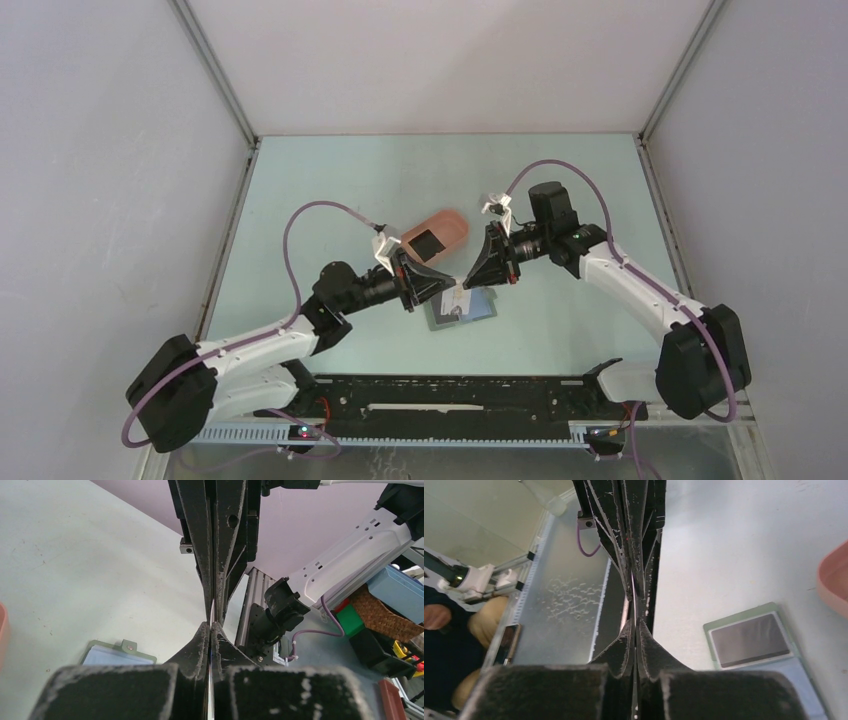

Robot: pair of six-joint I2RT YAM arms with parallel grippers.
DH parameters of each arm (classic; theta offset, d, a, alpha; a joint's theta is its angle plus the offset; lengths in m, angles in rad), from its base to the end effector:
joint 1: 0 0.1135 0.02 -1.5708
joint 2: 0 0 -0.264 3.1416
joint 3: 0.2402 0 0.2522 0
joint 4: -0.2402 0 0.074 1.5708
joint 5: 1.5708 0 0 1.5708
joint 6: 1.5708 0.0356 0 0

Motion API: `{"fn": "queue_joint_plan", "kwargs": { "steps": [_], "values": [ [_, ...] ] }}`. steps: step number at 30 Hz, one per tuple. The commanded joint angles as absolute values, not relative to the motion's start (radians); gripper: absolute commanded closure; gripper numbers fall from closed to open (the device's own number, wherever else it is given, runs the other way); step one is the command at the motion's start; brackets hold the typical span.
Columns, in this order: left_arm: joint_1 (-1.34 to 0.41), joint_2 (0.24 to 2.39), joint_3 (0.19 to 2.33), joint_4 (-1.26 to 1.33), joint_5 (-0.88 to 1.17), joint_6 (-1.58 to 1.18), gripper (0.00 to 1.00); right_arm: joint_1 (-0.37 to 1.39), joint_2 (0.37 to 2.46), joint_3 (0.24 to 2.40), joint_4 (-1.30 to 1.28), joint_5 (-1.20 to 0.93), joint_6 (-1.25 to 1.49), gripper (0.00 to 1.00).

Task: Put the credit cards into the card holder
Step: Insert the credit card into the card holder.

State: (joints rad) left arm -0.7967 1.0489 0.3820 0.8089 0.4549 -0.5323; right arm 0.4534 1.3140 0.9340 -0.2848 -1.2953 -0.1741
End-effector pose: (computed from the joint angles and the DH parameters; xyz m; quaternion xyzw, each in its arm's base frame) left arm 0.1446 -0.1703 0.2530 0.2530 0.6103 -0.5702 0.4883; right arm 0.2264 0.1484 0.2821 -0.4725 0.6006 0.5858 0.2701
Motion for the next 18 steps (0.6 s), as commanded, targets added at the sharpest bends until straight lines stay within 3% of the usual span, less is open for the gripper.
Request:
{"fn": "queue_joint_plan", "kwargs": {
  "steps": [1, 9, 13, 18],
  "values": [
    [-0.805, 1.040, 0.363, 0.870, 0.427, -0.530, 0.91, 0.468, 1.320, 0.945, -0.265, -1.352, -0.197, 1.00],
    [-0.804, 0.792, 0.265, 0.649, 0.182, -0.424, 0.37, 0.449, 1.338, 0.968, -0.475, -1.172, -0.438, 1.00],
    [-0.802, 0.562, 0.163, 0.539, 0.023, -0.425, 0.01, 0.435, 1.394, 0.968, -0.481, -1.153, -0.406, 1.00],
    [-0.802, 0.432, 0.045, 0.539, -0.028, -0.539, 0.00, 0.424, 1.466, 0.973, -0.439, -1.024, -0.317, 1.00]
  ]
}}
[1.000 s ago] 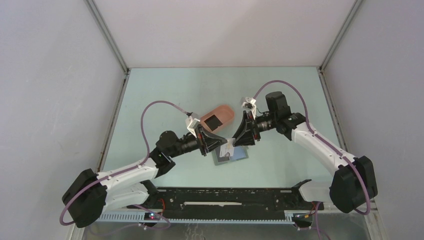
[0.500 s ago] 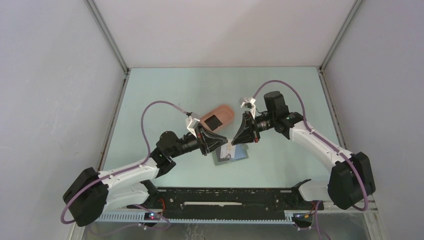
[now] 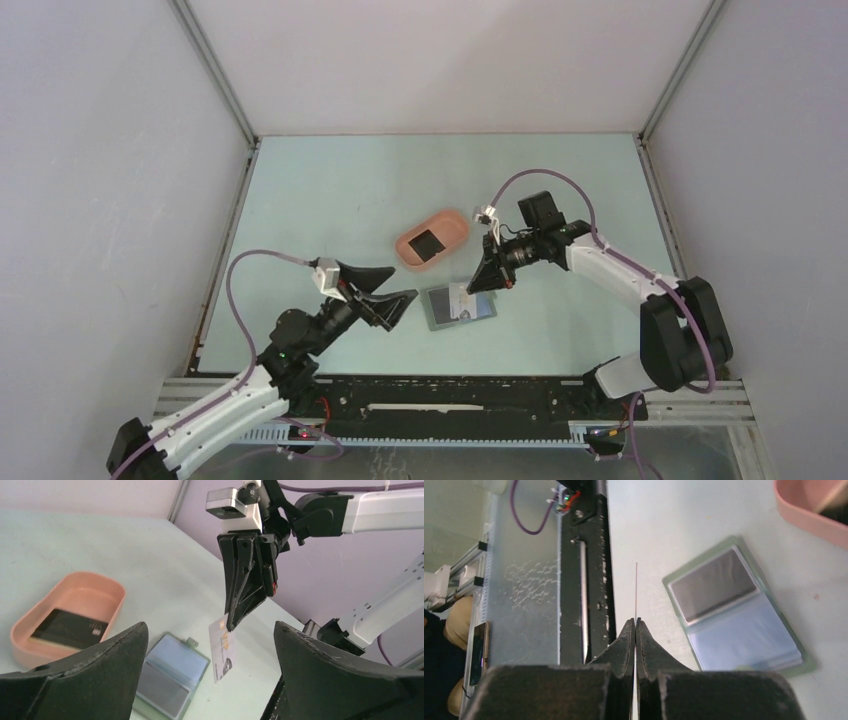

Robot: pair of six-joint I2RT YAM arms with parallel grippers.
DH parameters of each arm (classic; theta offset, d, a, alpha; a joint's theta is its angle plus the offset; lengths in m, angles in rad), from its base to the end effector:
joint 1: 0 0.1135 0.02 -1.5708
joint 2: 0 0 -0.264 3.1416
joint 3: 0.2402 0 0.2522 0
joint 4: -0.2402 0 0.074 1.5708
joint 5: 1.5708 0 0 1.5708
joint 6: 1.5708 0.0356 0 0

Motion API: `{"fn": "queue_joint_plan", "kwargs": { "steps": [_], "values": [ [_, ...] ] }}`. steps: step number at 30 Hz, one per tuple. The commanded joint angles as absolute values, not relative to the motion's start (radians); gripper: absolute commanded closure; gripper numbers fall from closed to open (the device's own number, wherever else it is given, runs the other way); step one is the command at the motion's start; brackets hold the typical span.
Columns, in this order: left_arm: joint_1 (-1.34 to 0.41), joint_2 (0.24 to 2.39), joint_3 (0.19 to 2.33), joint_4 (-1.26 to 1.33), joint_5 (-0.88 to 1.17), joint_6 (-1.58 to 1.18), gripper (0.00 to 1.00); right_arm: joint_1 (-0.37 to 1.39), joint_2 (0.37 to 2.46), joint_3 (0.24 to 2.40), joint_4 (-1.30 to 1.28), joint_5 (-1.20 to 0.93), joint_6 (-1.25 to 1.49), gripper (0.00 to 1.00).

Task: Put the credit cards into the card holder
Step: Insert the credit card into the card holder.

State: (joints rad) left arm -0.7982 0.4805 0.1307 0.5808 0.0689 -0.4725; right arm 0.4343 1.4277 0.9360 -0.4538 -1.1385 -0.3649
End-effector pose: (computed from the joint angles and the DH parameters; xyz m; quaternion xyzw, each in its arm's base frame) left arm 0.0982 -0.1042 0.2330 0.1273 0.6079 -0.4821 0.6179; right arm 0.2392 0.1466 0.2399 -0.4645 0.6738 0.5215 0.2411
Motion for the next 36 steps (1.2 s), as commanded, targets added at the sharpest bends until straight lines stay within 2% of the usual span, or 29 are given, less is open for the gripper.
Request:
{"fn": "queue_joint_plan", "kwargs": {
  "steps": [1, 3, 5, 9, 11, 14, 28, 36],
  "values": [
    [-0.802, 0.442, 0.039, 0.546, -0.026, -0.570, 0.00, 0.420, 1.484, 0.982, -0.443, -1.005, -0.306, 1.00],
    [-0.801, 0.484, 0.036, 0.560, -0.015, -0.623, 0.04, 0.407, 1.518, 0.998, -0.451, -0.988, -0.282, 1.00],
    [-0.801, 0.551, 0.037, 0.596, -0.008, -0.672, 0.12, 0.396, 1.551, 1.008, -0.447, -0.974, -0.259, 1.00],
    [-0.804, 0.721, 0.067, 0.646, -0.008, -0.727, 0.31, 0.383, 1.658, 1.049, -0.474, -0.986, -0.224, 1.00],
    [-0.805, 0.812, 0.077, 0.708, -0.008, -0.746, 0.46, 0.382, 1.709, 1.078, -0.488, -1.000, -0.211, 1.00],
    [-0.810, 0.943, 0.099, 0.791, 0.026, -0.761, 0.61, 0.378, 1.763, 1.115, -0.527, -0.991, -0.212, 1.00],
    [-0.858, 1.465, 0.208, 1.077, 0.057, -0.838, 0.80, 0.338, 1.821, 1.126, -0.508, -0.973, -0.163, 1.00],
    [-0.859, 1.554, 0.204, 1.033, 0.003, -0.900, 0.94, 0.333, 1.876, 1.140, -0.513, -1.011, -0.148, 1.00]
  ]
}}
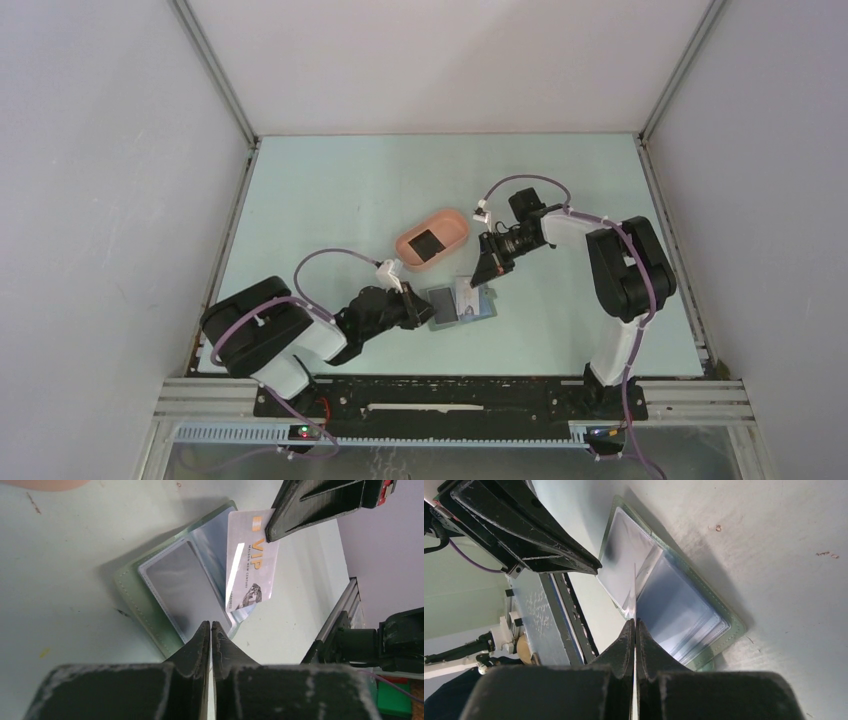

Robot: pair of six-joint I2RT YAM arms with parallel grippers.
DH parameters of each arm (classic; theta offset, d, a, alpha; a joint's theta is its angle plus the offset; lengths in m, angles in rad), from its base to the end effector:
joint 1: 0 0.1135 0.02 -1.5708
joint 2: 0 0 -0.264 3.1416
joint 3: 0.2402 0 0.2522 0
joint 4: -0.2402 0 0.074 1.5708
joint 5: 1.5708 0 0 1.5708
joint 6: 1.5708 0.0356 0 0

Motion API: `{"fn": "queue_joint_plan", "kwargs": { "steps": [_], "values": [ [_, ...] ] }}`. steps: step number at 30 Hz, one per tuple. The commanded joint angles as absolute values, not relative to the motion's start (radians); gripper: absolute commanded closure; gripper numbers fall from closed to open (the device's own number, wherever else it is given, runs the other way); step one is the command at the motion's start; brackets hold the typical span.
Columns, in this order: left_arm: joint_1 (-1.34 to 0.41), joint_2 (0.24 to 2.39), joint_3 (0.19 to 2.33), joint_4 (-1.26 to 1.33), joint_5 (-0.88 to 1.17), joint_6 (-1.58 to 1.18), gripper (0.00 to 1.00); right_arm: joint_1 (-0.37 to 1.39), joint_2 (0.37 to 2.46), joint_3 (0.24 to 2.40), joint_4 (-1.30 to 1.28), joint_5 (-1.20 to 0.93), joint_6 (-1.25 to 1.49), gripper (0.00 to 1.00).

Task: Put the credit cards into the card holder
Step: Insert the credit card into the card holder.

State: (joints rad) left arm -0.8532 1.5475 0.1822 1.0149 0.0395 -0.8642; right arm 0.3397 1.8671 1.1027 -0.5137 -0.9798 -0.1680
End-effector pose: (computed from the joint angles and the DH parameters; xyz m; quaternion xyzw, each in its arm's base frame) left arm 0.1472 -0.1708 0.1123 0.0068 0.8194 -0.4443 0.3621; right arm 0.3131 0.1420 0.1499 -0.2856 0.8277 0.4748 0.0883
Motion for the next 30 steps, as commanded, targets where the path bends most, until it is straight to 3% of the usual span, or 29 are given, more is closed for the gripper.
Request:
{"fn": "queue_joint_plan", "kwargs": {
  "steps": [1, 14, 30],
  "values": [
    [-0.859, 1.551, 0.209, 0.994, -0.025, -0.900, 0.95, 0.332, 1.879, 1.140, -0.514, -1.012, -0.149, 1.00],
    [-0.861, 1.496, 0.260, 0.727, -0.095, -0.886, 1.00, 0.325, 1.918, 1.141, -0.482, -0.967, -0.090, 1.00],
    [-0.871, 1.493, 0.284, 0.676, -0.096, -0.871, 1.00, 0.375, 1.924, 1.142, -0.462, -0.843, -0.046, 1.00]
  ]
}}
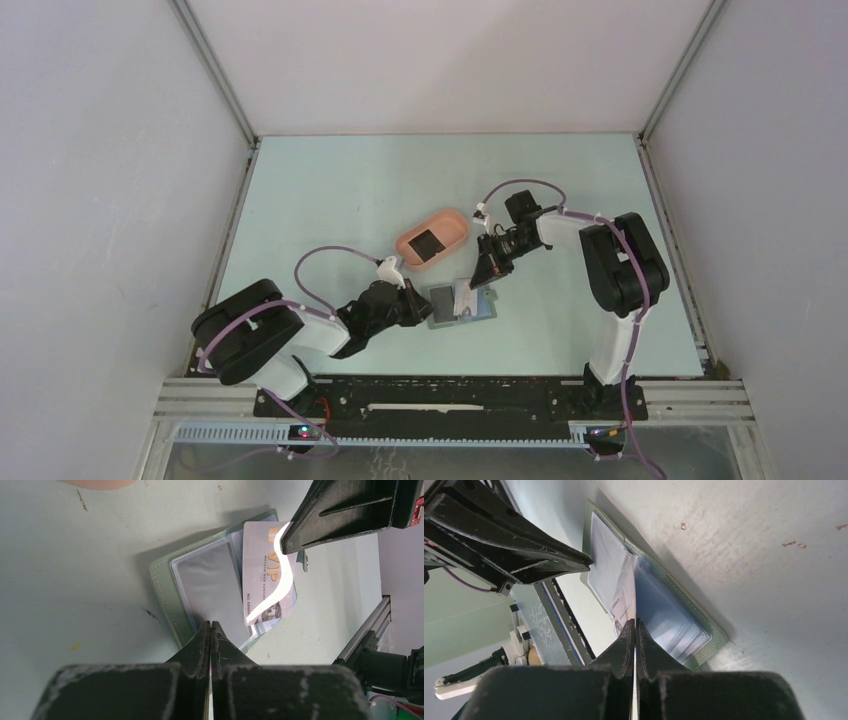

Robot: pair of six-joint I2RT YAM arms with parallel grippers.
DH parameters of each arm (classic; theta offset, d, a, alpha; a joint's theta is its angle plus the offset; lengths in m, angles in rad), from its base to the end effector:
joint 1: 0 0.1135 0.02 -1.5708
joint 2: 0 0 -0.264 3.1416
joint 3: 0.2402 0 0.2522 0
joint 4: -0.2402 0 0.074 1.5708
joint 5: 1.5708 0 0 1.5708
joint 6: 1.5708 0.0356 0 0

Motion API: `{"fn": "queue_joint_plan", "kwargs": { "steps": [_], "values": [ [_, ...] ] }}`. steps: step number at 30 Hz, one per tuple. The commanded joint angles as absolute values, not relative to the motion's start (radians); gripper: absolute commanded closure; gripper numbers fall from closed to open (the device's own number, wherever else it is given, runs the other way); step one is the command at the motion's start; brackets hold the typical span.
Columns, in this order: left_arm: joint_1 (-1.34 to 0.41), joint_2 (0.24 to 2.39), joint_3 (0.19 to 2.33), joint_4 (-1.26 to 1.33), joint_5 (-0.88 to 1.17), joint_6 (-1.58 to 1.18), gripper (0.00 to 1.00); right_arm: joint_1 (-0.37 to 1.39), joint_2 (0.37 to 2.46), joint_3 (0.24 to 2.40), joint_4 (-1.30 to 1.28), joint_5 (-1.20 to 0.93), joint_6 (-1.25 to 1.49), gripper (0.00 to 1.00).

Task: Put the credit cards into the card holder
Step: Insert the credit card into the card holder.

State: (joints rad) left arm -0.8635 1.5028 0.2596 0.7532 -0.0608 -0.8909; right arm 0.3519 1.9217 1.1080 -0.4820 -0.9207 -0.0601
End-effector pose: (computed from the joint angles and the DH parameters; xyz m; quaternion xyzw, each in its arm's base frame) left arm 0.1539 -0.1767 0.1127 -0.0274 0.8568 -0.3788 0.3488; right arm 0.3174 0.1467 0.1326 -0.2411 0.8562 0.4532 0.0576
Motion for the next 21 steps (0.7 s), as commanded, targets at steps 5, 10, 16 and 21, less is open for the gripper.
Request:
{"fn": "queue_joint_plan", "kwargs": {
  "steps": [5, 10, 16, 21],
  "values": [
    [-0.872, 1.487, 0.285, 0.667, -0.100, -0.867, 1.00, 0.400, 1.912, 1.152, -0.483, -0.806, -0.070, 1.00],
    [-0.873, 1.486, 0.287, 0.661, -0.101, -0.864, 1.00, 0.428, 1.917, 1.169, -0.510, -0.782, -0.085, 1.00],
    [-0.873, 1.478, 0.286, 0.652, -0.109, -0.861, 1.00, 0.442, 1.917, 1.185, -0.536, -0.674, -0.054, 1.00],
    [-0.873, 1.471, 0.290, 0.641, -0.110, -0.853, 1.00, 0.474, 1.902, 1.187, -0.548, -0.639, -0.059, 1.00]
  ]
}}
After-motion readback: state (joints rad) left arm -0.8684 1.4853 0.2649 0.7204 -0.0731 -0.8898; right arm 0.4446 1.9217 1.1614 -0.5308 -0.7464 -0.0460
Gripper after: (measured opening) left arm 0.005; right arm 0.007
